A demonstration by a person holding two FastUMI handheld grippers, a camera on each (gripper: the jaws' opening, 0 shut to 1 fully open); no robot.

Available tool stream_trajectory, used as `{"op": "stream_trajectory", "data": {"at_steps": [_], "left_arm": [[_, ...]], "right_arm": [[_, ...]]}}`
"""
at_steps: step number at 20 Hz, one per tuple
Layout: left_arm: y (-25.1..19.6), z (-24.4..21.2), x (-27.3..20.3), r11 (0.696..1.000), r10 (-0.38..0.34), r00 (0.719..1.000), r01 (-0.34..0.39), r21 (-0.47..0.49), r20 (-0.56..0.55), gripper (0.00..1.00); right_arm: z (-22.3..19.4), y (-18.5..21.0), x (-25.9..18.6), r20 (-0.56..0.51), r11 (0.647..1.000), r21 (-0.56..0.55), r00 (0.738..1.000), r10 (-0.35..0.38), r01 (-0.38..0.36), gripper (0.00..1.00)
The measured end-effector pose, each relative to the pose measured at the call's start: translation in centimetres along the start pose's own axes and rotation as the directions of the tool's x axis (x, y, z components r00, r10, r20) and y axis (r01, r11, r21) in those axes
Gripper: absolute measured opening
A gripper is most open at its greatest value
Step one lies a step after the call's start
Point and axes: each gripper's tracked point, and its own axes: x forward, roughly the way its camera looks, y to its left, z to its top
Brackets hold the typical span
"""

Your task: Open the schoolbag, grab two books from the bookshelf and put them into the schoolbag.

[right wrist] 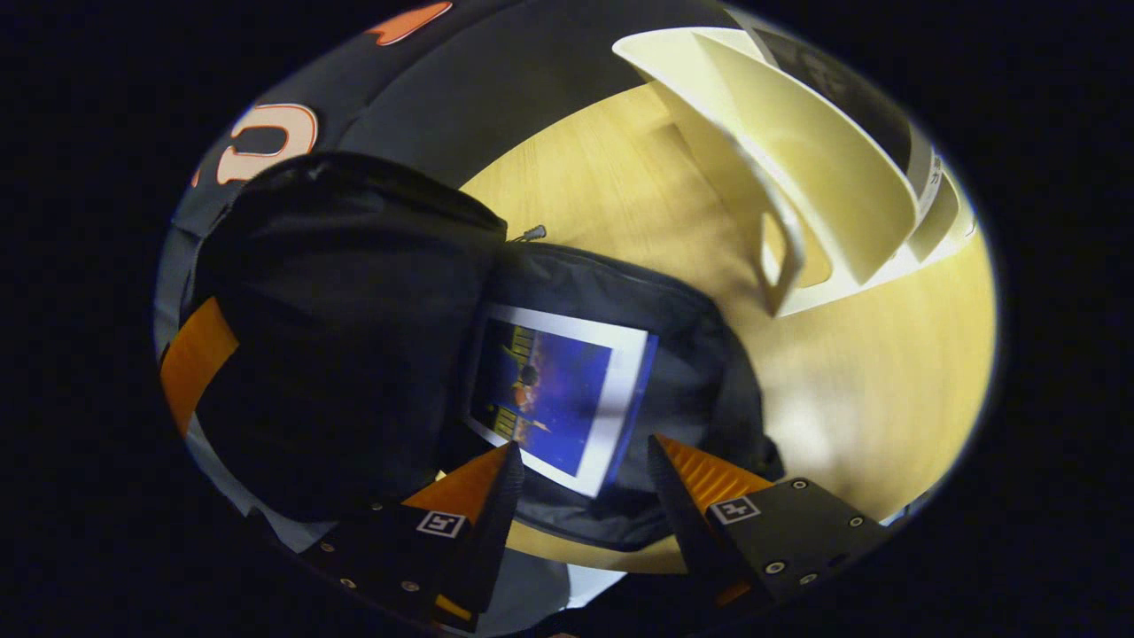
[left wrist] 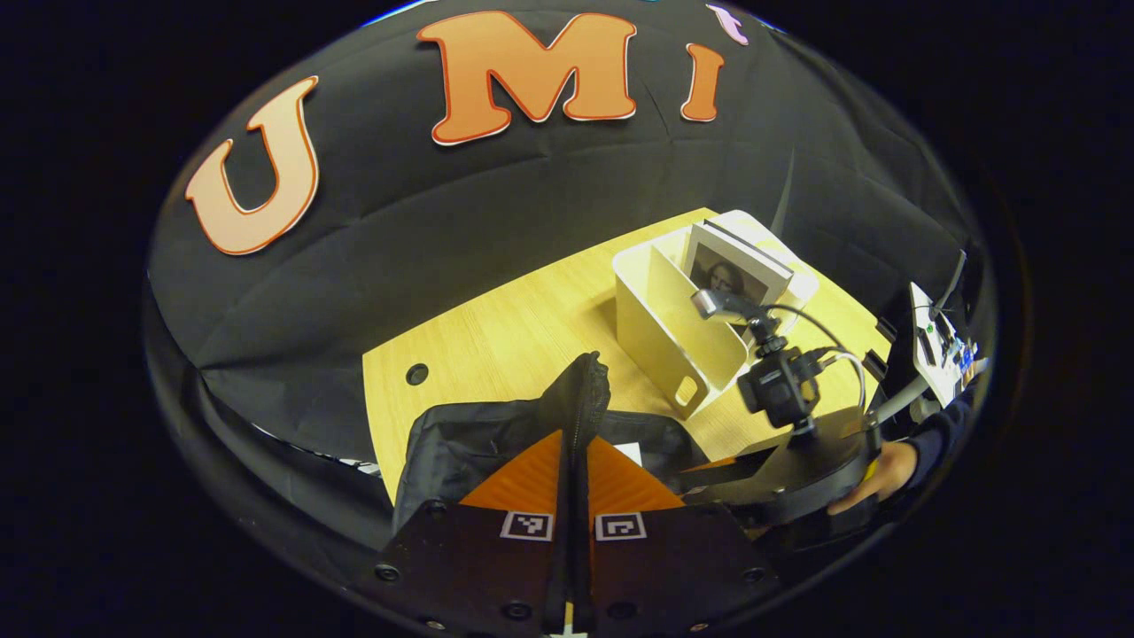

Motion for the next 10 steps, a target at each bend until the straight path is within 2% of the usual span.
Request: {"op": "stream_trajectory", "data": {"at_steps": [2, 5, 10], "left_arm": [[-0.2, 0.0, 0.2, 1.0, 0.011, 1.0, -0.011, 0.009, 0.001, 0.04], [-1.0, -0.4, 0.2, 1.0, 0.014, 1.0, -0.014, 0.02, 0.002, 0.04], [-1.3, -0.9, 1.1, 0.997, 0.052, 0.999, -0.051, 0.052, -0.017, 0.04]], "right_arm": [[1.5, -1.9, -2.0, 0.038, 1.0, -0.024, 0.999, -0.017, 0.018, 0.9], [5.5, -4.6, -5.3, 0.156, 0.998, -0.043, 0.987, -0.034, 0.041, 0.95], [10.5, -9.7, -12.7, 0.262, 0.966, -0.156, 0.951, -0.162, 0.207, 0.96]]}}
